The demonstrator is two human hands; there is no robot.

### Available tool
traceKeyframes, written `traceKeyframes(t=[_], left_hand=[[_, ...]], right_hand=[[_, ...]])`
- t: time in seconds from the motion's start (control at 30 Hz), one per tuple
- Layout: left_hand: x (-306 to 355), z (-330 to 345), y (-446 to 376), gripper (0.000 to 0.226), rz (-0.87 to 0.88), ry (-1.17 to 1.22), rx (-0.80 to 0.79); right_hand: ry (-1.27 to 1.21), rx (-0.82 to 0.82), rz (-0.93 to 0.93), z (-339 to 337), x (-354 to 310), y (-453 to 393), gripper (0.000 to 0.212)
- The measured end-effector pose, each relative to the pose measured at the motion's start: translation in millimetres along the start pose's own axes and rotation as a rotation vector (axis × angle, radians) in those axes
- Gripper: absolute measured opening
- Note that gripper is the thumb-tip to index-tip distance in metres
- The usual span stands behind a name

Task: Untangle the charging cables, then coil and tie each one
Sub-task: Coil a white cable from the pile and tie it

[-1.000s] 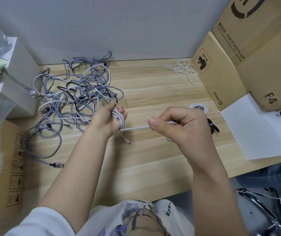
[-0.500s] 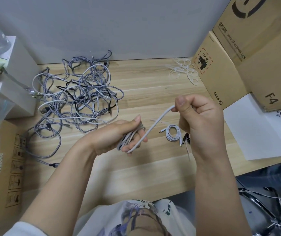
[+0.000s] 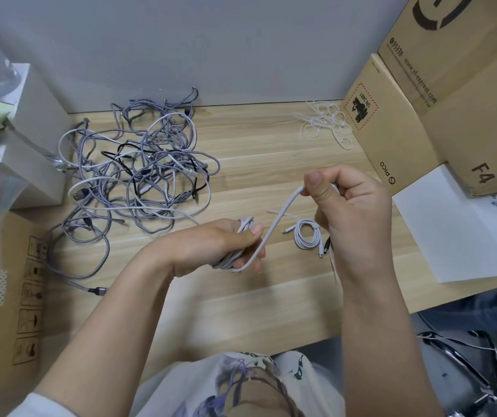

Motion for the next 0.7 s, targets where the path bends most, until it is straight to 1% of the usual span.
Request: traceKeyframes(t=[0.1, 0.2, 0.27, 0.33, 0.4, 0.43, 0.5, 0.57, 0.6, 0.63, 0.7], left_hand=[[0.7, -0.3, -0.5, 0.038, 0.019, -0.011, -0.002], [-0.9, 2.1, -2.1, 0.037, -0.001, -0.024, -0.035], [-2.0, 4.6, -1.6, 0.045, 0.009, 0.024, -0.086], [-0.2, 6.3, 0.6, 0.051, 0.043, 0.126, -0.140], [3.1, 4.1, 2.7, 0.056, 0.149, 0.336, -0.182], [5.5, 0.9, 3.3, 0.054, 0.212, 0.488, -0.197], [10.6, -8.5, 3.4, 0.050, 0.285, 0.780, -0.201], [15.4, -17.6, 1.4, 0.045, 0.349, 1.042, -0.201], [17.2, -20.9, -0.1, 0.044, 0.382, 1.169, -0.189], [18.4, -24.1, -1.3, 0.043, 0.406, 1.258, -0.142], [17.9, -29.3, -3.1, 0.044, 0.446, 1.338, -0.031]], right_hand=[[0.004, -0.017, 0.002, 0.3, -1.2, 0.4, 0.023], [0.010, -0.049, -0.003, 3.7, -2.4, 2.3, 0.022], [-0.002, -0.023, 0.007, 1.0, -0.1, 0.0, 0.025], [-0.035, 0.039, 0.041, -7.7, 8.4, -6.4, 0.026], [-0.069, 0.106, 0.093, -16.9, 21.8, -13.8, 0.027], [-0.055, 0.128, 0.119, -20.1, 28.7, -16.9, 0.026], [0.034, 0.125, 0.161, -20.1, 41.8, -21.0, 0.023], [0.114, 0.087, 0.177, -15.5, 50.4, -22.8, 0.018], [0.152, 0.063, 0.180, -12.9, 53.7, -23.4, 0.017], [0.196, 0.039, 0.179, -9.8, 56.1, -23.5, 0.018], [0.330, 0.008, 0.148, -4.0, 60.5, -23.1, 0.021]])
Point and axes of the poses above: each hand's wrist, its own y-axis away from the middle knuckle, its own z-axis out of the palm, x = y × z, the point moved 4 cm from there along -y, towards the middle knuckle, and after that the axes turned 12 degrees about z, right-handed, at the moved point
